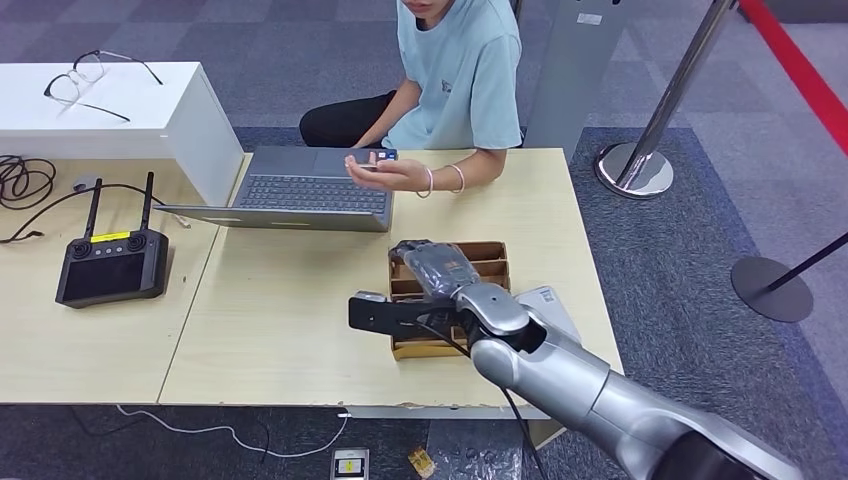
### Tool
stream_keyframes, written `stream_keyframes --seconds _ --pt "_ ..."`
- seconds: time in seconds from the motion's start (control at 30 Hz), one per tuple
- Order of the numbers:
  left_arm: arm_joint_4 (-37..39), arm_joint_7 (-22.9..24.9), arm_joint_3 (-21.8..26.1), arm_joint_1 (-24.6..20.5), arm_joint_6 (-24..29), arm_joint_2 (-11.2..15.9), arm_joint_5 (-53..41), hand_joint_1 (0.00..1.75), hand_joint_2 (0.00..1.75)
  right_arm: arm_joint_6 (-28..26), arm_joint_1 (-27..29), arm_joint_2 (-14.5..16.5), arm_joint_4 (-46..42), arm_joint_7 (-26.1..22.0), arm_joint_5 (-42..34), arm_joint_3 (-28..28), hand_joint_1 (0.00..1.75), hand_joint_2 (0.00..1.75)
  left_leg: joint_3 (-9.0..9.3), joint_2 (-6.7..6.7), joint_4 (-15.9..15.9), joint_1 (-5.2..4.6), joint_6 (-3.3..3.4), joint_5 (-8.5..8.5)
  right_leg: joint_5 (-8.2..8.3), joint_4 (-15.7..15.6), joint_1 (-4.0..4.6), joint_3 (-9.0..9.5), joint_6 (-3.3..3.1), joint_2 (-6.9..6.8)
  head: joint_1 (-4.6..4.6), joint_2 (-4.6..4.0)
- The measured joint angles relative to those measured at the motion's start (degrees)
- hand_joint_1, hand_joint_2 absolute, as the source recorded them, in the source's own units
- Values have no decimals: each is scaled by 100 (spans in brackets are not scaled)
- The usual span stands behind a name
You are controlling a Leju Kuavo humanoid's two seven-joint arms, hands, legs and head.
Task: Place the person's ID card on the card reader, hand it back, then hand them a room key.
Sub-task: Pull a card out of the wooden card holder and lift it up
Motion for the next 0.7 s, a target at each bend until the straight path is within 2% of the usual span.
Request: stream_keyframes --seconds 0.1,0.13,0.3,0.37,0.43,0.57,0.63,0.7 --pt "0 2 0 1 0 0 7 0 175 -7 4 -16 -147 8 30 -11 137 175 -1 0 0 0 0 0 0 0 0 0 0 0 0 0" --pt "0 2 0 1 0 0 7 0 175 -5 9 -23 -188 13 33 -11 144 175 -1 0 0 0 0 0 0 0 0 0 0 0 0 0" --pt "0 17 0 2 2 0 5 0 175 53 91 -62 -308 59 44 -11 145 175 0 0 0 0 0 0 0 0 0 0 0 0 1 0" --pt "0 17 0 3 2 0 1 0 175 81 135 -85 -318 66 44 -11 128 175 0 0 0 0 0 0 0 0 0 0 0 0 1 0" --pt "0 18 0 3 2 0 -3 0 175 94 174 -111 -317 67 43 -11 104 175 0 0 0 0 0 0 0 0 0 0 0 0 0 0" --pt "0 22 0 3 2 0 -13 0 175 97 245 -150 -309 87 26 -13 82 175 0 0 0 0 0 0 0 0 0 0 0 0 0 0" --pt "0 25 0 3 1 0 -16 0 175 97 272 -166 -303 88 24 -14 59 175 0 1 0 0 0 0 0 0 0 0 0 0 0 0" --pt "0 26 0 3 0 0 -21 0 175 97 297 -178 -285 90 18 -14 47 175 0 0 0 0 0 0 0 0 0 0 0 0 0 0"
